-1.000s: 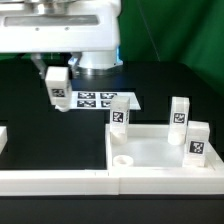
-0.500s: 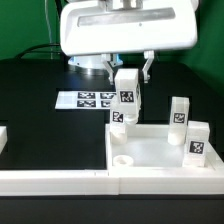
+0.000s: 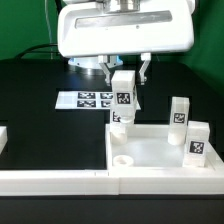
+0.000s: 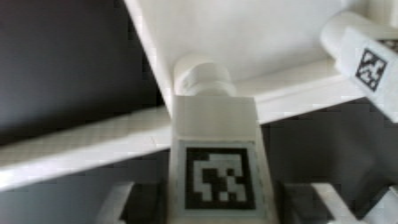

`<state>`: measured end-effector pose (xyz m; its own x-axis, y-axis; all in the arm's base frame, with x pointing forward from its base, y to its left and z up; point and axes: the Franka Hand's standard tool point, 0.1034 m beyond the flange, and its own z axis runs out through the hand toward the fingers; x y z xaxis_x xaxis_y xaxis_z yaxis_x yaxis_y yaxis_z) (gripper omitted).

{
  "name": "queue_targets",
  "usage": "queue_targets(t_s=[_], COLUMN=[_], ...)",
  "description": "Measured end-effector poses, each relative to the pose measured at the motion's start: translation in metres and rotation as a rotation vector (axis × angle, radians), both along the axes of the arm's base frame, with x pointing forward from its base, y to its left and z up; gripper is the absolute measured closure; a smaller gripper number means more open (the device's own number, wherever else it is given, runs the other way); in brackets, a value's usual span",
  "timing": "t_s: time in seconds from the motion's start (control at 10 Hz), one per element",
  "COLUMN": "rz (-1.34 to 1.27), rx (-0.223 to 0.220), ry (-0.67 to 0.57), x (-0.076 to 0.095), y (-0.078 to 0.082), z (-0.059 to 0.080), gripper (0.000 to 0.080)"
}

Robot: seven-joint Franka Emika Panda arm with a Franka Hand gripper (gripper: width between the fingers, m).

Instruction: Assemble square table

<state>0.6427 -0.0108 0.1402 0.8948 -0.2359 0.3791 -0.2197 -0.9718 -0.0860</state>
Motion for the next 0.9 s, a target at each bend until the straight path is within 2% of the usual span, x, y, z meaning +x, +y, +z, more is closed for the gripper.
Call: queue_targets(t_s=[0.2, 0.6, 0.7, 0.9], rz=[0.037, 0.036, 0.050, 0.060], rx=[-0.047, -0.051, -0.076, -0.083], ry=[-0.081, -0.082, -0.107, -0.105], x=[0.017, 0.015, 0.011, 0.011], y=[0.005, 0.004, 0.006, 0.012], z=[-0.002, -0.005, -0.013, -0.020], gripper=[0.0509, 0.0509, 0.0509, 0.0509])
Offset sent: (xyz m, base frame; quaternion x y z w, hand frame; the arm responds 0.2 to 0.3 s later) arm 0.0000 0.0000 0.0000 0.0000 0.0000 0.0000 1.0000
